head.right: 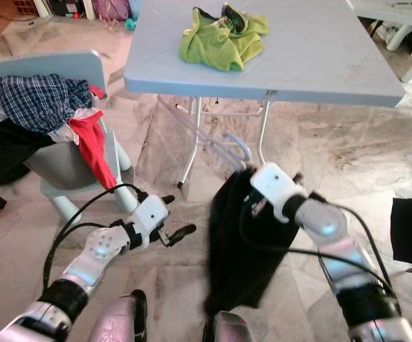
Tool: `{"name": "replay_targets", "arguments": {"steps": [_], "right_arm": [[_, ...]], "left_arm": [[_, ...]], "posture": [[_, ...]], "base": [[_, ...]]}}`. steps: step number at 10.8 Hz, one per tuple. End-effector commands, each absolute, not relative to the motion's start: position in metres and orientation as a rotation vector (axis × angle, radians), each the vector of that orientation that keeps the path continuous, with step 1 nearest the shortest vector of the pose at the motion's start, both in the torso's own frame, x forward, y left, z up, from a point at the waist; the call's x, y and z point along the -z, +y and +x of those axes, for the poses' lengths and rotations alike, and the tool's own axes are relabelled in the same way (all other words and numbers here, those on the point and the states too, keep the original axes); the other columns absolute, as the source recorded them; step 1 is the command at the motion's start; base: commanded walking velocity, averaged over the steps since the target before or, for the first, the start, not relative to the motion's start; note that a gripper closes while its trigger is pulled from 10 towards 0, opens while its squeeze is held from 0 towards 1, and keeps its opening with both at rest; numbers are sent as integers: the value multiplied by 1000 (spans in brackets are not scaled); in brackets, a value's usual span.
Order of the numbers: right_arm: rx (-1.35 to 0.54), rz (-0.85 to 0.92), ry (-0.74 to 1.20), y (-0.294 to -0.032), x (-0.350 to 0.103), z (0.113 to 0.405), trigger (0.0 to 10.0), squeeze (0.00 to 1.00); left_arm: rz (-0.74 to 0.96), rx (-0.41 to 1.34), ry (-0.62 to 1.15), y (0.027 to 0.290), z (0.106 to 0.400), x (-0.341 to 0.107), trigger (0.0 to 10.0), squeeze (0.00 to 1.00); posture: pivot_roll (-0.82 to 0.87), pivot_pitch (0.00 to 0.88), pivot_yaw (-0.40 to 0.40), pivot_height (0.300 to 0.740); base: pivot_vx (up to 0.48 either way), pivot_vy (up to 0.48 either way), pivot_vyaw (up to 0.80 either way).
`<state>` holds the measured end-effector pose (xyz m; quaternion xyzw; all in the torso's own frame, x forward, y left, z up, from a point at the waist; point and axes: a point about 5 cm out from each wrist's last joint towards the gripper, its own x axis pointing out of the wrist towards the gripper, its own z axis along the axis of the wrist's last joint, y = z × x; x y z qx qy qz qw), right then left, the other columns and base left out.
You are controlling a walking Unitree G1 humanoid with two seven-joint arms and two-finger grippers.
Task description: Hang hanger
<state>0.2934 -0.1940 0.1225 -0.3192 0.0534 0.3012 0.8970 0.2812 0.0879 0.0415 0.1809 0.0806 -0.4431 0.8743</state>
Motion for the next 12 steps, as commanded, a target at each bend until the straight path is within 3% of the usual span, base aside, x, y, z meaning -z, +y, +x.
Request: {"name": "replay_targets", "arguments": {"steps": [1,4,5,7,11,12], "right_arm": [[-661,-735,85,-190,-120,293,10000,0],[-816,-800,195,-191,-99,283,10000,0],[-838,-831,241,-192,-87,283,10000,0],[-832,-864,295,-191,-76,283,10000,0],[-905,-907,324,-191,-65,273,10000,0],[-979,-892,329,-194,-66,265,10000,0]], "left_arm": [[412,961,143,86,278,-48,10000,1000],[409,981,36,101,276,-74,10000,980],[443,1000,60,110,271,-75,10000,0],[344,1064,65,98,262,-93,10000,0],[343,1034,34,95,268,-109,10000,0],[362,1114,68,100,261,-99,2627,0]], "posture": [[-51,152,-59,740],[-42,157,-58,740],[-40,161,-58,740],[-36,162,-62,740],[-43,161,-67,740],[-48,162,-67,740]], "base": [[0,0,0],[0,0,0],[0,0,0],[0,0,0],[0,0,0],[0,0,0]]}}
